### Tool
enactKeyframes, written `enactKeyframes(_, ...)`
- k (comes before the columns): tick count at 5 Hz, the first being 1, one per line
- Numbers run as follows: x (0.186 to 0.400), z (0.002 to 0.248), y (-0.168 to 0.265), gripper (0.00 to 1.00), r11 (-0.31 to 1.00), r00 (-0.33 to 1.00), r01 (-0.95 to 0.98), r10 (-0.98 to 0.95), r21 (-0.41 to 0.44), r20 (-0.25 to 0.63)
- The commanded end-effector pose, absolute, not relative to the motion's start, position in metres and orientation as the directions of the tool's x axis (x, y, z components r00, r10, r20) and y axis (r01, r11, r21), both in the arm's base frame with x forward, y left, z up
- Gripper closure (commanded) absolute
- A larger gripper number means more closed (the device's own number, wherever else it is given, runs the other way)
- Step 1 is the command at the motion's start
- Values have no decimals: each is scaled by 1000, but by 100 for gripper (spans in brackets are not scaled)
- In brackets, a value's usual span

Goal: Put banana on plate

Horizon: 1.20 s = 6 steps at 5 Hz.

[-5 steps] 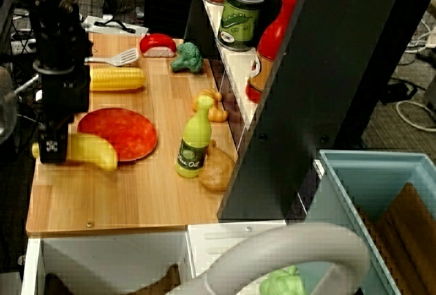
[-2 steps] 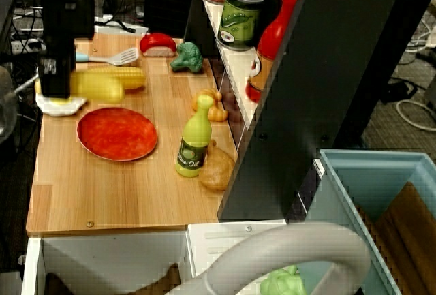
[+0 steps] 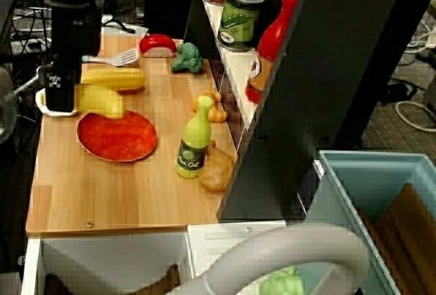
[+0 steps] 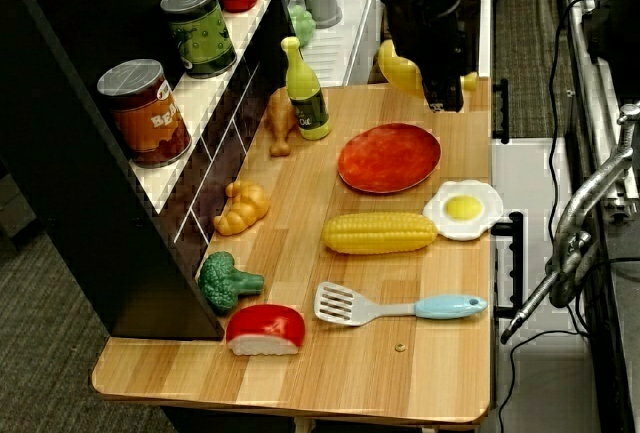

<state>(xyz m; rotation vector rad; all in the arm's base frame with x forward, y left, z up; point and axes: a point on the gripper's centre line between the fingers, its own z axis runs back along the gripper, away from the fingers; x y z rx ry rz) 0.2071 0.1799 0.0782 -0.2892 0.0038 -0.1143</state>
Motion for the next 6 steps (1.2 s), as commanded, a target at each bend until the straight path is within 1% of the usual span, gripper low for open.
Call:
enactKeyframes(1, 222, 63, 184, 100, 960, 987, 157, -162, -232, -4)
enactKeyframes(2, 222, 63, 184, 0, 960, 987, 157, -162, -232, -4)
enactKeyframes(6, 222, 63, 184, 0, 960, 987, 157, -162, -232, -4)
